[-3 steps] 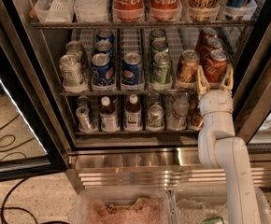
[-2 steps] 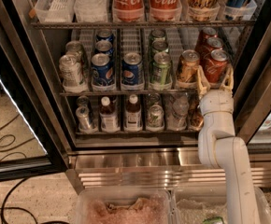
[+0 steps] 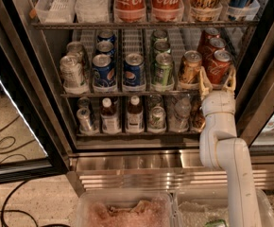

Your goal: Pick coke can from middle shelf of fridge

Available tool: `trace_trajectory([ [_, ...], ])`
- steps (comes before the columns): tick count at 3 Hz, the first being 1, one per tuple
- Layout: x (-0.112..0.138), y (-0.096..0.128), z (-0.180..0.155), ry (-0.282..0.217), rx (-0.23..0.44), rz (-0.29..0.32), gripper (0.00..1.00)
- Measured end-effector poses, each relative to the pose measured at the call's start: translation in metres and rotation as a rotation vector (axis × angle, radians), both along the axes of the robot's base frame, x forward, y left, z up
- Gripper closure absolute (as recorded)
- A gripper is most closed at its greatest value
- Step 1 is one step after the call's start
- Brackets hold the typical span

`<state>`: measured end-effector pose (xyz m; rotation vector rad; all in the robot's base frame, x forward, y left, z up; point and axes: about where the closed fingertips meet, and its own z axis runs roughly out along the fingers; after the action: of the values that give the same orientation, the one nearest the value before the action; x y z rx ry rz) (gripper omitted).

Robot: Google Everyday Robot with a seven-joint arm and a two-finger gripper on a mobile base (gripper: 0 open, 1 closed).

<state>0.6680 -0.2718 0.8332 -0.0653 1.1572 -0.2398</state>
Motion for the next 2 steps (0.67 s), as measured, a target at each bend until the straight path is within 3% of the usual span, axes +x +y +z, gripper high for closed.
trace_trajectory([
  [1,0.0036,-0.0025,-0.0004,0.003,-0.003,-0.009,0.56],
  [2,0.0036,-0.0026,-0.0004,0.003,-0.003,-0.009,0.57],
])
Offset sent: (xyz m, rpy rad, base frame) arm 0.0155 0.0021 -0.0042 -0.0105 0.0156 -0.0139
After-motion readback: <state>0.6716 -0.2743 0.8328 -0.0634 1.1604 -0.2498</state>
